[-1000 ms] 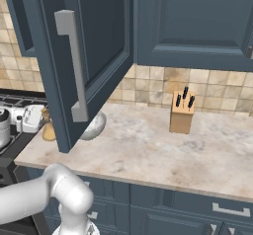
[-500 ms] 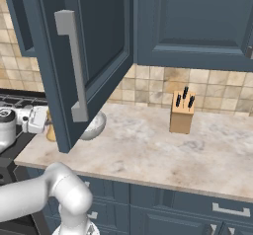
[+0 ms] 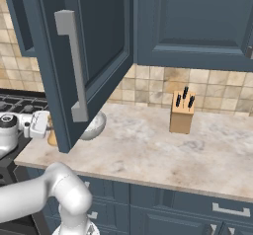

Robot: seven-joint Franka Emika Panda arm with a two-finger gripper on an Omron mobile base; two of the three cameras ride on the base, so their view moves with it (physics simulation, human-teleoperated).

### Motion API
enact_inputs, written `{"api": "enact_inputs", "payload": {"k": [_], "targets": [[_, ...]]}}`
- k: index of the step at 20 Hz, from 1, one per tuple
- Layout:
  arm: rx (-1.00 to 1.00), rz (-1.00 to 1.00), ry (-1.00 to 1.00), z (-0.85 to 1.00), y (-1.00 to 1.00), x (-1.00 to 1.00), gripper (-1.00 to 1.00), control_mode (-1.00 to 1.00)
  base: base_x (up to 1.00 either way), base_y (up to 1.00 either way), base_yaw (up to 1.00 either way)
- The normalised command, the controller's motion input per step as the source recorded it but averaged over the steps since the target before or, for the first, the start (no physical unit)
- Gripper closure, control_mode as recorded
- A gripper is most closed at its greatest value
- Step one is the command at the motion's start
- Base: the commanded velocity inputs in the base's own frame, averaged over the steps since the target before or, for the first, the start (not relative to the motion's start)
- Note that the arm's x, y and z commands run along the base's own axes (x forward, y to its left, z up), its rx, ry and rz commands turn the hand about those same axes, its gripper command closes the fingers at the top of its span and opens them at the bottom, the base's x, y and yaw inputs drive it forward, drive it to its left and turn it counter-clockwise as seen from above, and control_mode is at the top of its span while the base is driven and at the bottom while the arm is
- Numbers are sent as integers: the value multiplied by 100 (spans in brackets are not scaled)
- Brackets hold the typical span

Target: Retrieve the bottle and the shaker from the cabinet and place them next to the mixing bowl on the counter. Then add garlic from the fridge to the mixing bowl.

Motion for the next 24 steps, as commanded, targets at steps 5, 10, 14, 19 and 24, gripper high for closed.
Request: {"api": "enact_inputs", "payload": {"k": [5,10,14,19,24], "targets": [[0,0,-5,-22,0,2,100,-100,0,0,0],[0,0,-7,-25,0,4,100,-100,0,0,0],[0,0,-2,-5,0,19,100,-100,0,0,0],[0,0,-1,-12,0,18,100,-100,0,0,0],[0,0,-9,-8,0,15,100,-100,0,0,0]]}}
